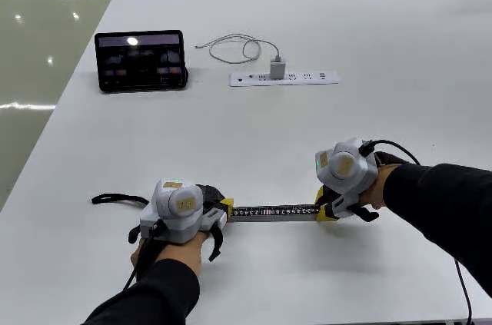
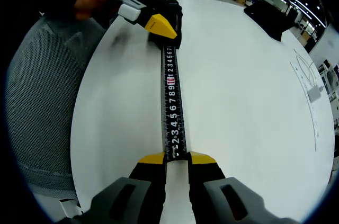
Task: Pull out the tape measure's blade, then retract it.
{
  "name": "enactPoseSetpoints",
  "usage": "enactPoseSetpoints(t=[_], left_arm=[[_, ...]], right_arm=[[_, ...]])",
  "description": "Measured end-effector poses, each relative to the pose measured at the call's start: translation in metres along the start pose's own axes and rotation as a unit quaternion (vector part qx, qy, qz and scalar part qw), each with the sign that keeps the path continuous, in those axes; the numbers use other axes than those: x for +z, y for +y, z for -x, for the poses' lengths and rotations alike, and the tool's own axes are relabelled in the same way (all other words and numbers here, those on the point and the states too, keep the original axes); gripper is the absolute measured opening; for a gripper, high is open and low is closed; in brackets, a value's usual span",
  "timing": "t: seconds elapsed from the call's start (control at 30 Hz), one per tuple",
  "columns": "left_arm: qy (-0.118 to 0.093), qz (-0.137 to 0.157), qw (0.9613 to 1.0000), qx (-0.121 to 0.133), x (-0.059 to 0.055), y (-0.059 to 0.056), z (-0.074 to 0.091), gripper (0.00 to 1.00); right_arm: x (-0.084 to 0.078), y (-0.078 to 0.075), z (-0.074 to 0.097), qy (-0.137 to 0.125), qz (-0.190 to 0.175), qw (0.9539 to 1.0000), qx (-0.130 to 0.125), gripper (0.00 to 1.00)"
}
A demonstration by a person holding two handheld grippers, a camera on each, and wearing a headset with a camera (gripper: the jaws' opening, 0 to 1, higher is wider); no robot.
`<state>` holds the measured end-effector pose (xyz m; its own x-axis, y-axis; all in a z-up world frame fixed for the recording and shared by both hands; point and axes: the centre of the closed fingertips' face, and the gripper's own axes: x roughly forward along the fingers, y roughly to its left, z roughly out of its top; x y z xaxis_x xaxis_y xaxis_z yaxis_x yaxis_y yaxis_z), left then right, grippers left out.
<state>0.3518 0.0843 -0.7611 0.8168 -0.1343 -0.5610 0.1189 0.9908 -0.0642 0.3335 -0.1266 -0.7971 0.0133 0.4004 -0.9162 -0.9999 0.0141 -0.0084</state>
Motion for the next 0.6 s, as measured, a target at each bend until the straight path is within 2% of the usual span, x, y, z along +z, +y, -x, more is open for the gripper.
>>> enactPoseSetpoints(t=[0.6], left_arm=[[0.005,0.003,1.0000,-0.006,-0.0007,-0.0002,0.0000,0.62]], right_arm=[[0.0084,0.0009,-0.0034,-0.006,-0.002,1.0000,-0.003,0.11]])
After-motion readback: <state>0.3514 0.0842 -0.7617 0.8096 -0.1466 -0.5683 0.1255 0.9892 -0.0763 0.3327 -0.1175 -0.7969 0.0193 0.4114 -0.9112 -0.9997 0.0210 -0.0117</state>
